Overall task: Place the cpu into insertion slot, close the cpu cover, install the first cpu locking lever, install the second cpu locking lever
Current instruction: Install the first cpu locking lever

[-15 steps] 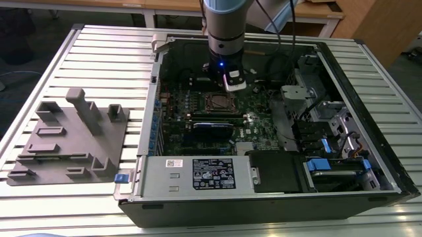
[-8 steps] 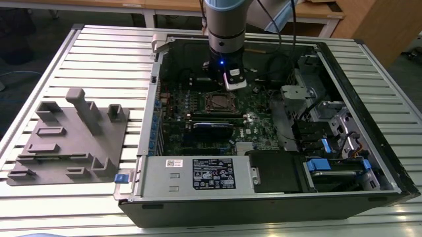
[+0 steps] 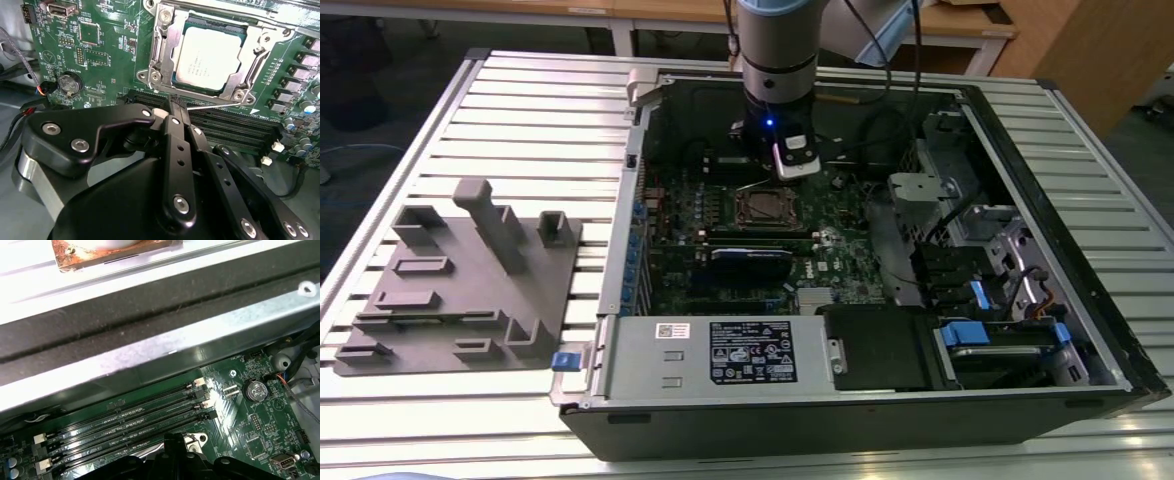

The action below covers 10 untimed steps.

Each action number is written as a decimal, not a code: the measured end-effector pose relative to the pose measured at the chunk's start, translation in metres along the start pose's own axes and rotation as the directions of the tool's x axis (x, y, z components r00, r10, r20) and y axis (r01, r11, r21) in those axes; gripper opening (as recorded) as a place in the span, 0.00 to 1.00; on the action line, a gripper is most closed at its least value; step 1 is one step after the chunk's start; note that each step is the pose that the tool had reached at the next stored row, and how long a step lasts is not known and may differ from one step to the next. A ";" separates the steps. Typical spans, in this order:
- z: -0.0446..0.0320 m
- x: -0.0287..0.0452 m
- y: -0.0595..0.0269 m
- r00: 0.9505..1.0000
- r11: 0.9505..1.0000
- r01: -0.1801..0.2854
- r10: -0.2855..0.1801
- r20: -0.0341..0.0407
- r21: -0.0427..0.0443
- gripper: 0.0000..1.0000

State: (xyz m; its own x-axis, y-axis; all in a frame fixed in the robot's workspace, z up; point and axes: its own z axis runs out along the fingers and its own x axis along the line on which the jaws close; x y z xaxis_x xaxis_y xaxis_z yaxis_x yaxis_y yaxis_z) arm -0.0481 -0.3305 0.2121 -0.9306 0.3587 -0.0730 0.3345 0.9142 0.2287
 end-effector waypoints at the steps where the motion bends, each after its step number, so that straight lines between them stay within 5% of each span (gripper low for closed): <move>1: 0.0000 0.0000 0.0000 1.000 1.000 0.000 0.000 0.000 0.000 0.11; 10: 0.0002 0.0029 -0.0012 1.000 1.000 0.001 -0.001 0.003 -0.001 0.11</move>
State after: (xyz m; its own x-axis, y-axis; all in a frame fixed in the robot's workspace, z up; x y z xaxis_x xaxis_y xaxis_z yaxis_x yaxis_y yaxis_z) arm -0.0512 -0.3305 0.2114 -0.9304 0.3585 -0.0757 0.3336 0.9143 0.2295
